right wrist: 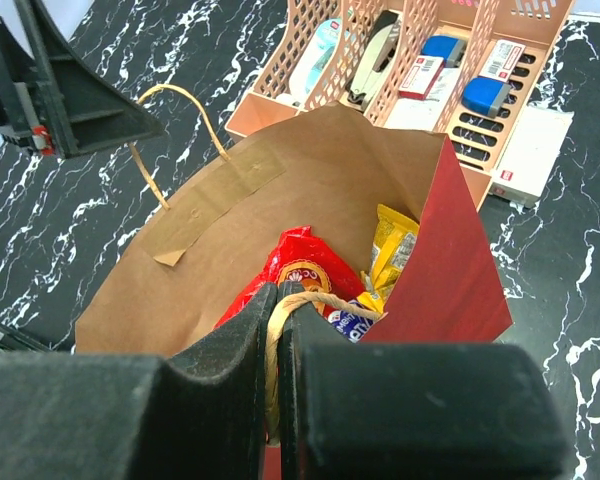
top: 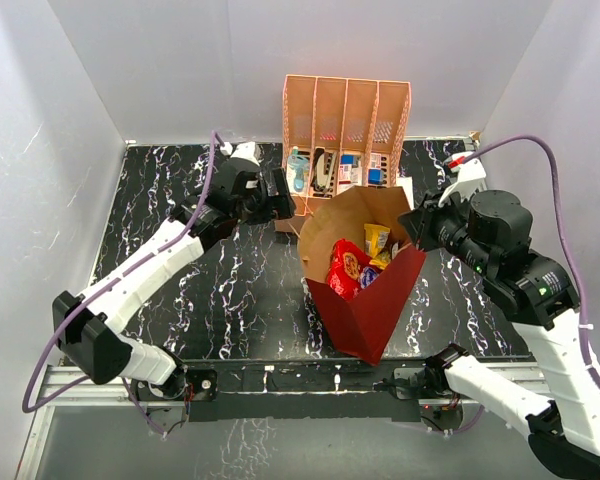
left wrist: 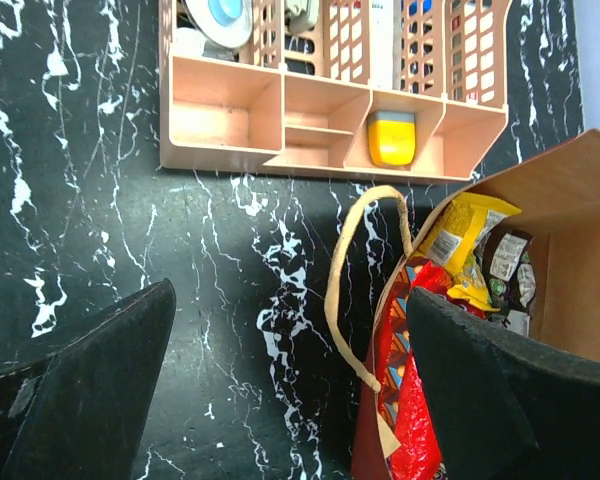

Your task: Take the snacks out of the paper bag

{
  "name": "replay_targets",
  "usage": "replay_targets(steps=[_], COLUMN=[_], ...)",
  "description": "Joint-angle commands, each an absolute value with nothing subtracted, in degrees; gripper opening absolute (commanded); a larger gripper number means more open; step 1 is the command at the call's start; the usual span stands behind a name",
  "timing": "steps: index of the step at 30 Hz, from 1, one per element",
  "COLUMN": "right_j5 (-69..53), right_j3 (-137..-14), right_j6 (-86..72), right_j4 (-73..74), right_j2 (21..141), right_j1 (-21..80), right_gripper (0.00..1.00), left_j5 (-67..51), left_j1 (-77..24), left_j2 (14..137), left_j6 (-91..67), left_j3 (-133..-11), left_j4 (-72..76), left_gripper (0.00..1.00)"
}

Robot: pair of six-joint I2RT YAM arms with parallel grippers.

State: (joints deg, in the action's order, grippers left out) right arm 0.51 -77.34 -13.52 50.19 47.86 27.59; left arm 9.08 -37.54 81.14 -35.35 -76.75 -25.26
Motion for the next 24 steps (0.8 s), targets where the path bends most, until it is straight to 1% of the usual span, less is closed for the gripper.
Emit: replay_targets(steps=[1, 3, 5, 10, 11, 12, 15, 17, 19, 22, 24], right_j5=[1.51, 1.65, 2.5, 7.72, 8.92, 10.22, 15.8, 21.39, 25.84, 29.22, 29.43], right_j3=[-79.15, -79.3, -79.59, -82.36, -82.9, -83.33, -85.02, -87.5, -90.86, -96.45, -99.23], right_j6=[-14.44, -14.51, -14.7, -16.42, -16.69, -16.99, -17.77, -18.47, -18.56, -16.22, -13.5], right_j4=[47.57, 47.88, 48.05, 49.49, 49.63, 49.8, 50.96, 52.59, 54.65, 56.07, 55.49], right_j2=[46.38, 46.41, 46.41, 47.29, 47.46, 47.65, 48.74, 50.48, 53.4, 58.34, 60.93], right_j1=[27.52, 27.59, 27.55, 27.52, 27.49, 27.53, 27.55, 27.58, 27.55, 27.57, 27.58], right_gripper=[0.08, 0.07, 0.08, 0.08, 0.08, 0.08, 0.08, 0.08, 0.08, 0.08, 0.08], left_j5=[8.88, 4.78, 0.96, -0.98, -1.64, -3.15, -8.24, -10.74, -12.68, -15.56, -17.29], left_j1=[-36.85, -36.77, -36.75, -36.74, -36.75, -36.76, -36.76, -36.74, -36.74, -36.74, -36.74], left_j2=[77.92, 80.15, 81.72, 83.42, 83.57, 83.63, 83.5, 83.3, 82.91, 82.18, 81.37], left_j6=[-34.12, -34.26, -34.75, -36.1, -36.08, -36.0, -36.28, -36.8, -37.34, -39.08, -40.62], left_j3=[-76.94, -77.92, -78.81, -79.89, -80.06, -80.0, -79.66, -79.39, -79.16, -78.26, -77.0], left_j4=[-25.04, -24.09, -22.55, -21.17, -20.75, -20.03, -17.34, -15.88, -14.68, -12.71, -11.27], left_gripper=[0.99, 0.98, 0.94, 0.71, 0.66, 0.57, 0.26, 0.12, 0.06, 0.04, 0.03])
